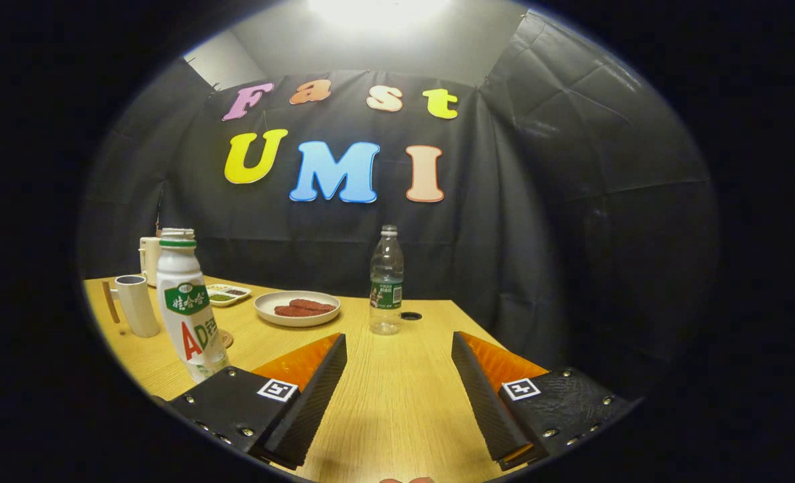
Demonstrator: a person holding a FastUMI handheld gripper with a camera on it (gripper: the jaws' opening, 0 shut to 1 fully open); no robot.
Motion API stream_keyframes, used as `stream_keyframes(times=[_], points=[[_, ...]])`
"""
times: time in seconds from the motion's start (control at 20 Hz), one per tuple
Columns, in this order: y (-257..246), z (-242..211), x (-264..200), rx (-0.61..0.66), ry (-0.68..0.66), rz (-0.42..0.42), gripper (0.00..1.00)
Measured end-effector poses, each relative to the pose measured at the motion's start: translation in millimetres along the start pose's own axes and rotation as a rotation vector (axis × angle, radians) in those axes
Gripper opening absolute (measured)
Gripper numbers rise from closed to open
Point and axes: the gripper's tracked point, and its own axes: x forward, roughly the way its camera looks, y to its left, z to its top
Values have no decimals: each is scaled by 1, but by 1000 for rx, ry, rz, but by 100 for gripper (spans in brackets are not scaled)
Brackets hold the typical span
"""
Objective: Take the bottle from table, then pour the juice into the cup, finally place the bottle on the coaster
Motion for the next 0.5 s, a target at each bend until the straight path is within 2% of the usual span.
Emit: stream_keyframes(times=[0.2,0.5], points=[[12,33,3,-38,-69,-3,95],[67,71,-16,22,-69,115,95]])
